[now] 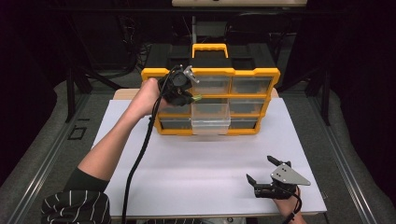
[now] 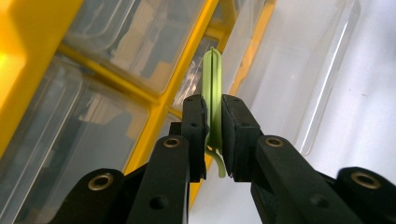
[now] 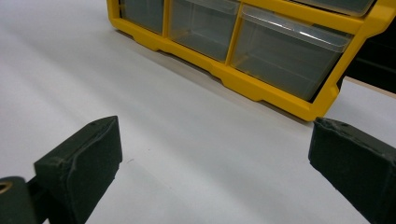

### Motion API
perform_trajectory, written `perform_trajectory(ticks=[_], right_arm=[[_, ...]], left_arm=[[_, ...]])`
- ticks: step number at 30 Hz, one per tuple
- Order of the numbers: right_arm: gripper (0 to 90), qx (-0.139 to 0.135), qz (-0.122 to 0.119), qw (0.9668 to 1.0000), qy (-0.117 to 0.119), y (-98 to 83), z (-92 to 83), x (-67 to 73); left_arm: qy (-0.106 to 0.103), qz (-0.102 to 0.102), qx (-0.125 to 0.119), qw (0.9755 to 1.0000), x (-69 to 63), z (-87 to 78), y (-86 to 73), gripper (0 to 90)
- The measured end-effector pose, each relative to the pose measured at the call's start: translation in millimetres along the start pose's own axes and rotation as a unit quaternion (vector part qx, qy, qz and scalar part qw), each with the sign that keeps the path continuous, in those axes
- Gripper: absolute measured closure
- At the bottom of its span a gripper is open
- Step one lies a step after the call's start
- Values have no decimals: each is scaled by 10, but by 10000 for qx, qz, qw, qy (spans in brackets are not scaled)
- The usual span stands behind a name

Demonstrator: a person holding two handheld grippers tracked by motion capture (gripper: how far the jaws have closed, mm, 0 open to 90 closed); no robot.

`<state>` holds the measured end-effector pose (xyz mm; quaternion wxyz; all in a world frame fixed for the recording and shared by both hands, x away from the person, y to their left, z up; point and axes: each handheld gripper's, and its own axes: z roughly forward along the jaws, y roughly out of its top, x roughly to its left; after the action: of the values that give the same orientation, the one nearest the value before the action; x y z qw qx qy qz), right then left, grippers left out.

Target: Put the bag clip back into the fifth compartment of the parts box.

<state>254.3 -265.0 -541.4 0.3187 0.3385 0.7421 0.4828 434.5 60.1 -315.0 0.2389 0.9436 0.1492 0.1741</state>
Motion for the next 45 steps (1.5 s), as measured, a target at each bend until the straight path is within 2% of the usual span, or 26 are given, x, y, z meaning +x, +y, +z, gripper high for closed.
perform_trajectory(ticks=[20, 35, 45], right_arm=[[24, -14, -5, 10000, 6, 0, -4, -4], [24, -6, 0, 10000, 9, -1, -3, -4], [24, -2, 1, 10000, 14, -1, -2, -4]], left_arm=[[-210, 273, 2, 9994, -129, 191, 168, 803], [-309, 297, 74, 9991, -174, 337, 218, 801], [-362, 355, 225, 9985, -195, 432, 227, 801]])
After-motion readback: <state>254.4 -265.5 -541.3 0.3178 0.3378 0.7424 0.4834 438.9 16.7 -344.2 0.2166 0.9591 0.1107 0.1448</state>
